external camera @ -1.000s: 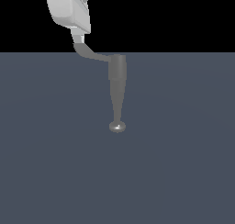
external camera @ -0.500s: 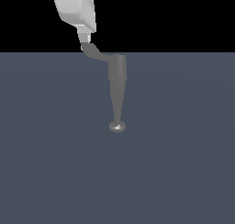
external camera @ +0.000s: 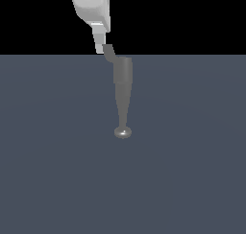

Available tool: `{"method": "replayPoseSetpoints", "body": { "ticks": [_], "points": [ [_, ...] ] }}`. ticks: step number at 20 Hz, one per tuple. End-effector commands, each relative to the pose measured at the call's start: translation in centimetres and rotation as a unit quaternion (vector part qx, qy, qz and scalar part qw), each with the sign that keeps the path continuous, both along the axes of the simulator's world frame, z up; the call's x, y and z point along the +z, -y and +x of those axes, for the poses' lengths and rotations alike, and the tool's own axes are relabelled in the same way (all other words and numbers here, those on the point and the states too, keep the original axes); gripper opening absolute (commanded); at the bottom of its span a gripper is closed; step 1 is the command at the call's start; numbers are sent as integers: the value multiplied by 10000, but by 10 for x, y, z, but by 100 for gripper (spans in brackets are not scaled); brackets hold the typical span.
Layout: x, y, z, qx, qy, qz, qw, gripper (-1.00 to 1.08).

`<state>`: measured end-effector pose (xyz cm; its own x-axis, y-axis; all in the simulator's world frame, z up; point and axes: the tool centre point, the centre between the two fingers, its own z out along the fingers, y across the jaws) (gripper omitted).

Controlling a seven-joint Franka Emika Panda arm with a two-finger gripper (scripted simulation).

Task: Turn on the faucet by rotating a designated handle.

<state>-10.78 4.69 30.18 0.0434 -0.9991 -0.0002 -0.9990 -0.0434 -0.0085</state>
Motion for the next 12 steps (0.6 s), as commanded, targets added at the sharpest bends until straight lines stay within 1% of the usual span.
{"method": "replayPoseSetpoints", "body": {
  "ticks": [1, 2, 12],
  "points": [
    [-2, 10, -6, -49, -40, -2, 10000, -100],
    [-1, 3, -2, -9, -7, 1, 10000, -100],
    [-2, 64, -2, -35, -30, -1, 10000, -100]
  ]
}}
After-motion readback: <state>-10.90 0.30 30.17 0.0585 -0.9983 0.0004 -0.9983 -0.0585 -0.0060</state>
